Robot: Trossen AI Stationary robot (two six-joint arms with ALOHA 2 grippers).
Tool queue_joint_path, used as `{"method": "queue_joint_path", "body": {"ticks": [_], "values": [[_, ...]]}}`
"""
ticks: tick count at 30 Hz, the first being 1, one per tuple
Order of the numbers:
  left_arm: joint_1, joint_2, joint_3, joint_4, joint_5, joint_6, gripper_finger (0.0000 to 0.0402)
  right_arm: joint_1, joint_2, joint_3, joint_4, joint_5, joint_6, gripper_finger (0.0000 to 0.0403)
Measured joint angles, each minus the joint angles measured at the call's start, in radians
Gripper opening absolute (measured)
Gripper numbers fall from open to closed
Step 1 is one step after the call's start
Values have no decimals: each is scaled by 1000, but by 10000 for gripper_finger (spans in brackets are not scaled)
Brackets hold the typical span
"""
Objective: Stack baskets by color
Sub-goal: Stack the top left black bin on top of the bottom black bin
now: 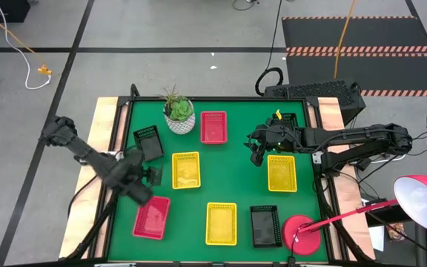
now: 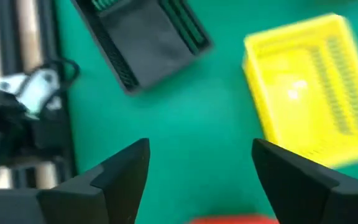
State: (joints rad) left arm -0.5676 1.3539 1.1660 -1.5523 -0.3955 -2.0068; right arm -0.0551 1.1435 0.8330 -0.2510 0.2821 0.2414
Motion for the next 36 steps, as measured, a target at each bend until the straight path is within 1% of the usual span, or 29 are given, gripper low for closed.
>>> {"method": "queue_joint_path", "body": {"ticks": [2,4,9,11,15,18,20,22,24,28,31,36], "values": [[88,1,-16,-18,43,85,268,0,0,0,6,0,-10,153],[180,1,-24,-16,71,207,256,0,0,0,17,0,-22,153],[367,1,-25,-4,54,608,230,0,0,0,22,0,-44,153],[429,1,-26,39,65,778,220,0,0,-7,27,0,-61,153],[533,1,-26,154,130,1125,202,0,0,-31,41,0,-130,153],[604,1,-26,218,149,1312,194,0,0,-35,39,0,-159,153],[649,1,-26,223,161,1412,191,0,0,-35,38,0,-170,153],[689,0,-41,226,179,1485,192,0,0,-35,38,0,-175,153],[719,0,-81,238,211,1535,193,0,0,-35,38,0,-175,153],[761,1,-211,292,274,1588,193,0,0,-35,38,0,-179,153],[778,1,-280,372,274,1608,197,0,0,-35,40,0,-179,153],[783,1,-324,476,286,1666,200,0,0,-35,46,0,-179,153]]}}
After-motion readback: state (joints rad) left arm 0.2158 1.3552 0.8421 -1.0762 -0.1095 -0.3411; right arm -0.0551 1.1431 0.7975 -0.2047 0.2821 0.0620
